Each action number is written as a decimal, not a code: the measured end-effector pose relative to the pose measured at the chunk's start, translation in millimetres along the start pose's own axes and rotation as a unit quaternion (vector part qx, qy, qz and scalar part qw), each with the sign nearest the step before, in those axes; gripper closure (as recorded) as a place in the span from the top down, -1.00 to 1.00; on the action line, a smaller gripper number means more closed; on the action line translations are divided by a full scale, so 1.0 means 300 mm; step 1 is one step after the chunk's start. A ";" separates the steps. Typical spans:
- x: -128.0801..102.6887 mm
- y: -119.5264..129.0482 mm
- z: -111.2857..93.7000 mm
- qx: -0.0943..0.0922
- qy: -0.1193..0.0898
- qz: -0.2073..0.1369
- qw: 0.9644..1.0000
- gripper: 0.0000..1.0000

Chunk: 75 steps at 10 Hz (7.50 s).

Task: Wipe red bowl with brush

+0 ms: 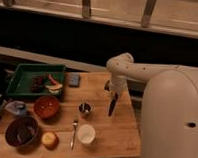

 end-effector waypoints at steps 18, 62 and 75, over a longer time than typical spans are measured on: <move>0.253 0.601 -0.232 -0.049 0.000 -0.298 0.953 -1.00; 0.382 0.841 -0.157 -0.040 0.001 -0.409 0.912 -1.00; 0.385 0.881 -0.185 -0.030 0.002 -0.441 0.897 -1.00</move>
